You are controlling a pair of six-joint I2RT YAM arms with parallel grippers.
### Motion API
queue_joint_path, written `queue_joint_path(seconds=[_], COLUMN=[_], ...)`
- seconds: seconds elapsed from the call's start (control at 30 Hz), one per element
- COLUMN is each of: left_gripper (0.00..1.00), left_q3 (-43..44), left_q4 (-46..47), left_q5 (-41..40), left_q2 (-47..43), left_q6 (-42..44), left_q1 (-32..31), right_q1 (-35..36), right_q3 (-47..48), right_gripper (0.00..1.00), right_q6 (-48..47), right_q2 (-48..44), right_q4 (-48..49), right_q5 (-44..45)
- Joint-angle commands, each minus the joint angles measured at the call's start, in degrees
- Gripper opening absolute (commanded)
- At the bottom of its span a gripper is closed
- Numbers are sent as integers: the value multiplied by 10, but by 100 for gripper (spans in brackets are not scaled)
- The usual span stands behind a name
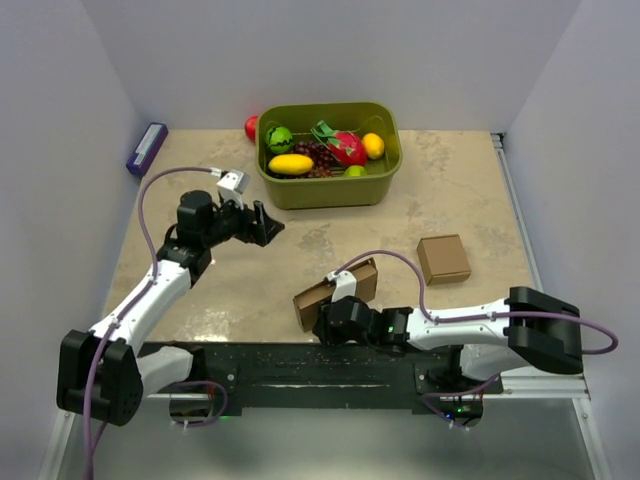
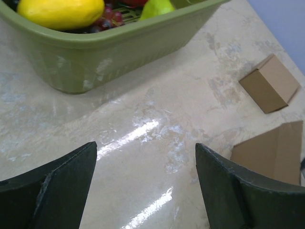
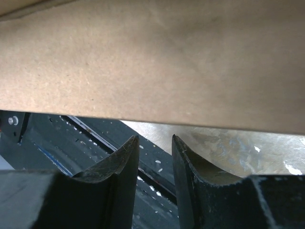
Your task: Fold the paper box
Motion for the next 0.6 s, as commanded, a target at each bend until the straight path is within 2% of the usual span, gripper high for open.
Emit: queue_joint_path(seconds=[0.0,0.17,0.33,0.57], left_gripper=[86,85,84,83], left_q3=[-29,-4,5,28], left_q4=[66,-20,-20,-54], left_q5=[143,77,129,138], left_q2=[42,91,162,218], left_q6=[-30,29,23,34], left_q1=[-5,-86,-113,-140], right_q1=[2,2,2,2], right_q3=[28,17,17,15], right_gripper=[37,37,37,37], right_q6=[6,18,18,18], right_q2=[1,-12,-11,-7], right_q4=[-7,-10,-10,-2], right_q5=[34,48,50,61])
